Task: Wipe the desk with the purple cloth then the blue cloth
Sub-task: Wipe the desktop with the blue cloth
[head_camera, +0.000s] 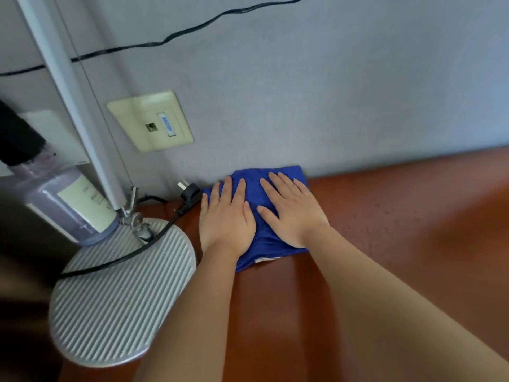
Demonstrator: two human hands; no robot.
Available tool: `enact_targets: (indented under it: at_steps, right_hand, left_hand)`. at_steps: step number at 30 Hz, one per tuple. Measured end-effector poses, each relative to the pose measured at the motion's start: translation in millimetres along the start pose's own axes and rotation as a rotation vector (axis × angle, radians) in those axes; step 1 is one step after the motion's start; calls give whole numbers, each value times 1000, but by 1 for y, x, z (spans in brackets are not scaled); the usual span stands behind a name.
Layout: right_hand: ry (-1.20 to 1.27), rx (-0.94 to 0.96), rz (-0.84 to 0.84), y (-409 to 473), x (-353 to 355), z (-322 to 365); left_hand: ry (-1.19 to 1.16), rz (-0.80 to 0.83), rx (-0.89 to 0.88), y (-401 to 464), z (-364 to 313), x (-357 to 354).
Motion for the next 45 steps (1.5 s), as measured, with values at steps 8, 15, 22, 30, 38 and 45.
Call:
enact_targets:
  at_steps: [8,15,22,30,38,45]
  right_hand:
    - [16,-6,14,-63,-10,6]
    - [26,-10,27,-152,-26,16]
    - [30,7,44,-263,-42,29]
    - [33,-35,15,-354,-55,34]
    - [8,-14,3,-300,-46,17]
    - [-24,-23,5,-206,-24,-11]
  left_hand:
    - [-15,21,-31,-59,-15,-6]
    - [-41,25,-38,-148,-38,-16]
    - [-71,59,-30,-258,-67,-28]
    - [-58,116,-78,-341,-96,-37]
    - [-70,84,-22,-291,-95,-34]
    - [-87,53,-15,-191,-87,-27]
Point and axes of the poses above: each hand's wrist, its own y-axis towards the middle knuckle, its own x-axis out of the back of the hand, z = x × y, the point moved 7 cm from there along y, towards the middle knuckle, and after that the axes turned 5 degrees about z, right-handed, at the moved point
